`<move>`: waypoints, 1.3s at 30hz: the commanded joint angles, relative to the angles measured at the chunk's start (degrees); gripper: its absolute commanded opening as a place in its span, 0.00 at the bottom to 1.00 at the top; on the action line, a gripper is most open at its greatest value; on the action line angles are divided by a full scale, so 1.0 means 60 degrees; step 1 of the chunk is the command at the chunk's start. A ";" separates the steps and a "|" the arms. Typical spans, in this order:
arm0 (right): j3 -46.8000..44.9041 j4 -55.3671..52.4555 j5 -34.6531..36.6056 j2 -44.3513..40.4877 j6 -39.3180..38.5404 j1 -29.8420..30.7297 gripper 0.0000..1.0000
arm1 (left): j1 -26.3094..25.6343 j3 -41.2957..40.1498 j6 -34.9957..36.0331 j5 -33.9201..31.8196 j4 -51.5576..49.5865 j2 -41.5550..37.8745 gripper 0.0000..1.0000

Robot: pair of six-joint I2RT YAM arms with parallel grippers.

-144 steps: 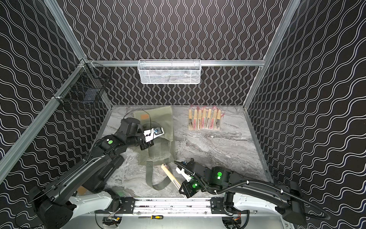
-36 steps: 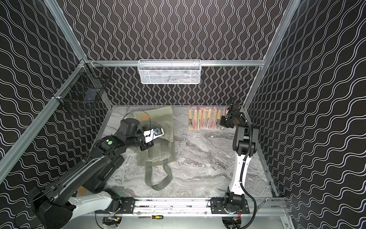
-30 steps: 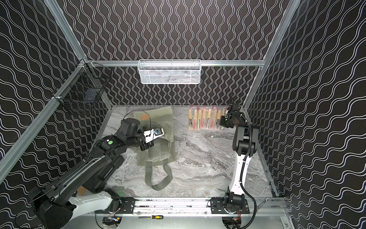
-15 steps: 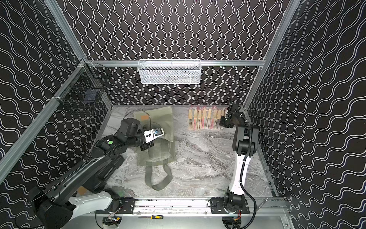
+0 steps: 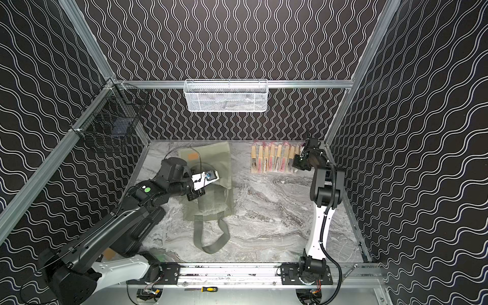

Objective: Take out the folding fans from the tote bags
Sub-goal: Place the folding fan at the center of the board, then adjust the canvas bag at the center of the board.

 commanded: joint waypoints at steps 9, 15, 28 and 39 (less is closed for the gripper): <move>-0.0034 -0.0272 0.0399 -0.0166 0.0155 -0.0009 0.28 | -0.0007 -0.0013 -0.0071 0.0077 0.0439 -0.0006 0.00; -0.0091 -0.0188 0.0780 -0.0375 0.0332 -0.0009 0.34 | -0.0010 -0.0020 -0.0070 0.0068 0.0444 -0.0012 0.00; -0.0480 0.0133 0.1084 -0.1574 0.1024 0.0011 0.45 | 0.0003 -0.0011 -0.0070 0.0081 0.0449 0.0000 0.00; -0.3153 0.1716 0.0638 -0.5205 0.2514 0.0810 0.42 | -0.0024 -0.0021 -0.0068 0.0002 0.0429 0.0027 0.00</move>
